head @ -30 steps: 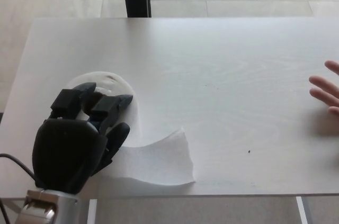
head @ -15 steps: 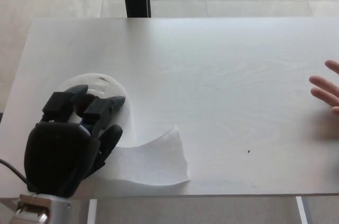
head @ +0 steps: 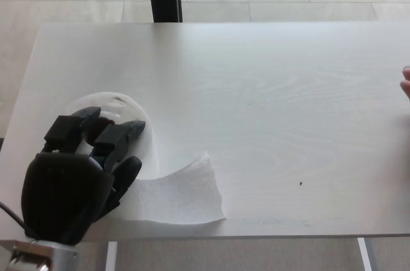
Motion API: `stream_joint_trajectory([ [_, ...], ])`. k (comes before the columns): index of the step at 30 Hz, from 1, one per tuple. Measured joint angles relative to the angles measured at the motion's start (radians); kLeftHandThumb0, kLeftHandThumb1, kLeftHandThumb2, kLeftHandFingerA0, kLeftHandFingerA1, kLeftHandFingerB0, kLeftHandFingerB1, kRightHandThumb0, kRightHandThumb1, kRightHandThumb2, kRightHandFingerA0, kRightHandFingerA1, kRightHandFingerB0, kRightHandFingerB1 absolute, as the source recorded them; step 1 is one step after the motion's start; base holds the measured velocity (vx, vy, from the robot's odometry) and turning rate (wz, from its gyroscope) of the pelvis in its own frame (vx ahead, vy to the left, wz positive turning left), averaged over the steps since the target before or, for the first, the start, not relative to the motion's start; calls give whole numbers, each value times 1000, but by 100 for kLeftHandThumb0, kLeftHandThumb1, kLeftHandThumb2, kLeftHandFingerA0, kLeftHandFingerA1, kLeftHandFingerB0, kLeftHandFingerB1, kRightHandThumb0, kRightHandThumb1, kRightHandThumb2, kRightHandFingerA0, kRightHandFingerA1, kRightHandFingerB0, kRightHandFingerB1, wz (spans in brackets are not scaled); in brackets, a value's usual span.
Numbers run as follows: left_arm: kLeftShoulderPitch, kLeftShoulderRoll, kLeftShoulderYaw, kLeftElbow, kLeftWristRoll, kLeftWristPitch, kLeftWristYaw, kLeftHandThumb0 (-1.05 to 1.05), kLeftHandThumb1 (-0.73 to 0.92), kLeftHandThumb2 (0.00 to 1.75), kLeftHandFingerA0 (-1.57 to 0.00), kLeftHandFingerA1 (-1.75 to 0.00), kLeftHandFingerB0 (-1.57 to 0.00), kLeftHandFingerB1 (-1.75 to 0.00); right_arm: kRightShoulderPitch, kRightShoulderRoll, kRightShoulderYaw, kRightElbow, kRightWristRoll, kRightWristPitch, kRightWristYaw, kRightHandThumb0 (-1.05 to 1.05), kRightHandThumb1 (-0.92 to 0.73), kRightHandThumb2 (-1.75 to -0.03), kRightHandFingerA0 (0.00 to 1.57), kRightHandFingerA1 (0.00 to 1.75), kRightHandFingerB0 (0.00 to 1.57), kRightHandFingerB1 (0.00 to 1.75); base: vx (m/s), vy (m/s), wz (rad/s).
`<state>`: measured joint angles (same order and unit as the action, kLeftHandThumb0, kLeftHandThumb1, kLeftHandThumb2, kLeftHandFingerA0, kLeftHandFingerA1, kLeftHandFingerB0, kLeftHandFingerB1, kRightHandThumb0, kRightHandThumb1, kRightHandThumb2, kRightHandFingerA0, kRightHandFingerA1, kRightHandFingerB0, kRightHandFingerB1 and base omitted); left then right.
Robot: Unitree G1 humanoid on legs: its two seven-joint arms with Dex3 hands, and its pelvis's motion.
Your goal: A toilet paper roll is kept in the middle of the desk infront of the robot. The robot places its left hand on the top of the toilet paper roll to hold it still and uses its right hand to tear off a piece of toilet paper from it and hands the paper to a person
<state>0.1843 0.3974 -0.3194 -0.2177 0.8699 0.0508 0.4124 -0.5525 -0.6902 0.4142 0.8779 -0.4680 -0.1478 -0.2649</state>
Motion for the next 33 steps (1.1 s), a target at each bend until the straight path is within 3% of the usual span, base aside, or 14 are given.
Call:
stream_joint_trajectory([
  [1,2,0,2,1,0,-3,0,-46,85,65,-29,-63,-55,-45,-7,-2,15,7,-18,0,-3,-105,-66,-95,0,9,0,3,0,0,0],
  [3,3,0,3,1,0,-6,1,-46,85,65,-29,-62,-55,-45,-12,-4,33,4,-44,3,-11,-105,-67,-103,0,20,0,4,0,0,0],
  [9,12,-1,3,8,0,-16,1,-45,85,65,-30,-63,-56,-45,-26,-9,64,0,-122,0,-65,-102,-61,-87,0,0,0,5,0,0,0],
  [10,14,0,4,10,0,-18,2,-45,85,65,-31,-64,-57,-45,-28,-9,64,0,-133,-2,-80,-99,-78,-64,0,0,0,12,0,0,0],
  [11,16,0,5,12,0,-22,3,-45,86,65,-31,-64,-57,-45,-30,-9,62,0,-141,-5,-91,-105,-64,-105,0,24,0,10,0,0,0],
  [13,16,0,6,18,0,-28,6,-45,84,65,-31,-64,-58,-46,-30,-7,54,-1,-151,-17,-110,-102,-61,-87,0,0,0,6,0,0,0],
  [21,21,0,16,36,0,-59,25,-48,84,66,-27,-64,-46,-45,-28,-6,25,-35,-185,-31,-154,-105,-68,-97,0,0,0,4,0,0,0],
  [22,22,1,20,37,0,-63,27,-47,66,106,-25,-62,-39,-59,-26,-7,13,-50,-188,-29,-154,-105,-70,-98,0,0,0,0,0,0,0],
  [23,24,3,25,39,-1,-67,27,-48,86,65,-25,-64,-39,-42,-22,-11,-1,-72,-190,-27,-154,-105,-72,-92,0,0,0,3,0,0,0],
  [25,31,10,35,42,-3,-76,26,-50,84,65,-30,-63,-37,-40,-5,-22,-29,-131,-193,-18,-152,-105,-82,-66,0,0,0,6,0,0,0],
  [26,31,13,40,43,-4,-79,26,-51,84,65,-29,-65,-35,-39,5,-26,-45,-160,-193,-12,-147,-104,-69,-94,0,0,0,0,0,0,0],
  [27,31,16,47,42,-7,-80,23,-50,65,104,-32,-67,-25,-53,18,-28,-64,-193,-191,-8,-141,-105,-70,-91,0,0,0,3,0,0,0],
  [28,30,21,57,39,-10,-80,19,-50,83,64,-29,-67,-34,-42,36,-31,-88,-234,-188,-5,-133,-105,-71,-91,0,0,0,2,0,0,0],
  [33,26,39,101,29,-24,-81,-1,-51,86,65,-24,-74,-31,-48,121,-35,-188,-410,-155,0,-85,-105,-89,-69,0,0,0,0,0,0,0],
])
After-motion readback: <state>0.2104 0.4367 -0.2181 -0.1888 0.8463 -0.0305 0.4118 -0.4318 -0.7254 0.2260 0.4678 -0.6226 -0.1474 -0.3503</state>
